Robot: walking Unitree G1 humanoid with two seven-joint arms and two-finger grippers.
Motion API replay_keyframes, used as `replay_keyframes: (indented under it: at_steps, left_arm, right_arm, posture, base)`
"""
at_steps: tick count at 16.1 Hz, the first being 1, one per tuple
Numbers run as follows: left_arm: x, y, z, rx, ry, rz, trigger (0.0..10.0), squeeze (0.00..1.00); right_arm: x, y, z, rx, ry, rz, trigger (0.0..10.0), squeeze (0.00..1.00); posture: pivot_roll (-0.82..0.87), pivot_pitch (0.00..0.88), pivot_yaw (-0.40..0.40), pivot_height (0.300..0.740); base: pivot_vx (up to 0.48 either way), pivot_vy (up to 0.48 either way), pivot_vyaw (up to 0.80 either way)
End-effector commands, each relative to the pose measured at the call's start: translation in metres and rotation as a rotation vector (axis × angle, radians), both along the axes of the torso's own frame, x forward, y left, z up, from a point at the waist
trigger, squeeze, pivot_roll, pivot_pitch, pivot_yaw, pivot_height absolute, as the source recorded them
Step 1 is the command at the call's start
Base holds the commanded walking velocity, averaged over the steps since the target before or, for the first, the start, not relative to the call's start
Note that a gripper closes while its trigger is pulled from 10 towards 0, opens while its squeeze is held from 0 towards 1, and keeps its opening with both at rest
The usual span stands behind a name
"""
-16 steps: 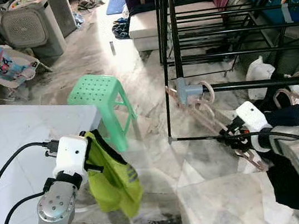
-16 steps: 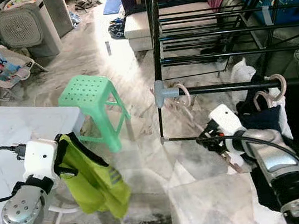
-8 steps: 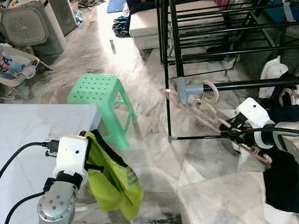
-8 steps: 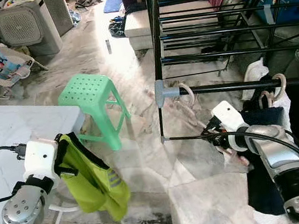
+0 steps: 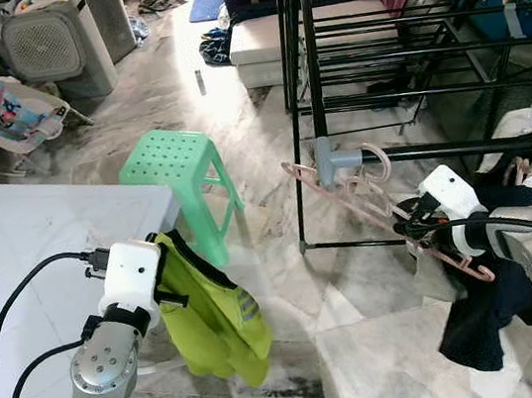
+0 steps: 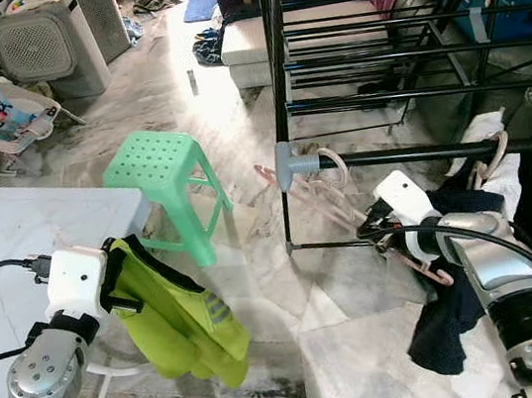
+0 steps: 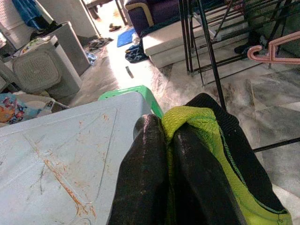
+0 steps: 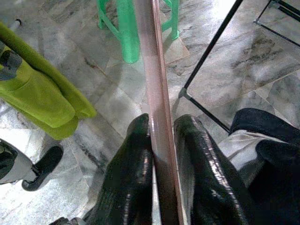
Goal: Hang hanger
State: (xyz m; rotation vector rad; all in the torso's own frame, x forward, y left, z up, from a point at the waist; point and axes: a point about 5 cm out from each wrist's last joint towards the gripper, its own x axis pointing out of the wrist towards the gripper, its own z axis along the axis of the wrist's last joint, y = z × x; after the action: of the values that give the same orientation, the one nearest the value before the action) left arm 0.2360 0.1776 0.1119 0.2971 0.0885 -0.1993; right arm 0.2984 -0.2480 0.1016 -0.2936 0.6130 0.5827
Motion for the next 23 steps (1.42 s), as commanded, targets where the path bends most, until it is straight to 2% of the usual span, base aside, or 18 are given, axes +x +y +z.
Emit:
replay_keyframes:
  at_steps: [1,5,6,7,8,12,13,14,17,18,19,20,21,23]
  left_arm:
    - [0.001,0.002,0.004,0.011,-0.017,0.004,10.0,0.0]
    - [0.001,0.001,0.003,0.011,-0.012,0.003,10.0,0.0]
    - [0.001,0.001,0.003,0.01,-0.011,0.002,10.0,0.0]
    - [0.001,0.001,0.003,0.009,-0.01,0.001,10.0,0.0]
    - [0.001,0.0,0.003,0.008,-0.01,0.001,10.0,0.0]
    - [0.0,0.0,0.002,0.009,-0.007,0.0,10.0,0.0]
    - [0.0,0.0,0.002,0.009,-0.006,0.0,10.0,0.0]
    - [0.001,0.0,0.002,0.01,-0.006,0.001,10.0,0.0]
    - [-0.001,0.0,0.001,0.009,-0.003,0.0,10.0,0.0]
    - [0.0,0.0,0.001,0.008,-0.002,0.0,10.0,0.0]
    - [0.001,0.0,0.001,0.008,-0.002,-0.001,10.0,0.0]
    - [0.001,0.0,0.001,0.008,-0.002,-0.002,10.0,0.0]
    - [0.001,0.0,0.0,0.008,-0.001,-0.002,10.0,0.0]
    - [0.001,-0.001,-0.001,0.007,0.003,-0.004,10.0,0.0]
  right_arm:
    - [0.002,-0.001,0.006,-0.005,-0.007,0.013,0.0,0.0]
    - [0.002,-0.002,0.008,-0.001,-0.002,0.017,0.0,0.0]
    - [0.002,-0.001,0.008,0.004,0.002,0.017,1.8,0.0]
    - [0.002,0.0,0.008,0.006,0.006,0.018,10.0,0.38]
    - [0.001,0.0,0.006,0.005,0.012,0.014,10.0,1.0]
    - [0.0,-0.002,0.008,0.003,0.013,0.017,10.0,1.0]
    - [0.001,-0.005,0.011,-0.001,0.013,0.022,10.0,0.05]
    - [0.001,-0.006,0.013,-0.004,0.013,0.025,10.0,0.0]
    - [0.002,-0.011,0.016,-0.021,0.014,0.025,10.0,0.0]
    - [0.002,-0.012,0.018,-0.022,0.015,0.027,9.3,0.0]
    - [0.002,-0.013,0.02,-0.012,0.025,0.042,4.4,0.0]
    - [0.001,-0.013,0.022,-0.014,0.025,0.051,3.5,0.0]
    - [0.001,-0.015,0.025,-0.016,0.03,0.064,0.0,0.0]
    - [0.001,-0.02,0.028,-0.038,0.041,0.076,0.0,0.0]
  posture:
    - [0.05,0.059,0.045,0.74]
    - [0.05,0.059,0.044,0.74]
    - [0.05,0.059,0.044,0.74]
    - [0.05,0.059,0.044,0.74]
    - [0.05,0.058,0.042,0.74]
    - [0.05,0.058,0.043,0.74]
    - [0.05,0.057,0.041,0.74]
    - [0.05,0.057,0.041,0.74]
    - [0.05,0.057,0.041,0.74]
    - [0.04,0.055,0.039,0.74]
    - [0.04,0.058,0.039,0.74]
    - [0.04,0.058,0.039,0.74]
    - [0.04,0.058,0.039,0.74]
    - [0.04,0.059,0.038,0.74]
  base:
    - [0.0,0.0,0.0]
    - [0.0,0.0,0.0]
    - [0.0,0.0,0.0]
    - [0.0,0.0,0.0]
    - [0.0,0.0,0.0]
    - [0.0,0.0,0.0]
    - [0.0,0.0,0.0]
    - [0.0,0.0,0.0]
    - [0.0,0.0,0.0]
    - [0.0,0.0,0.0]
    - [0.0,0.0,0.0]
    - [0.0,0.0,0.0]
    - [0.0,0.0,0.0]
    - [0.0,0.0,0.0]
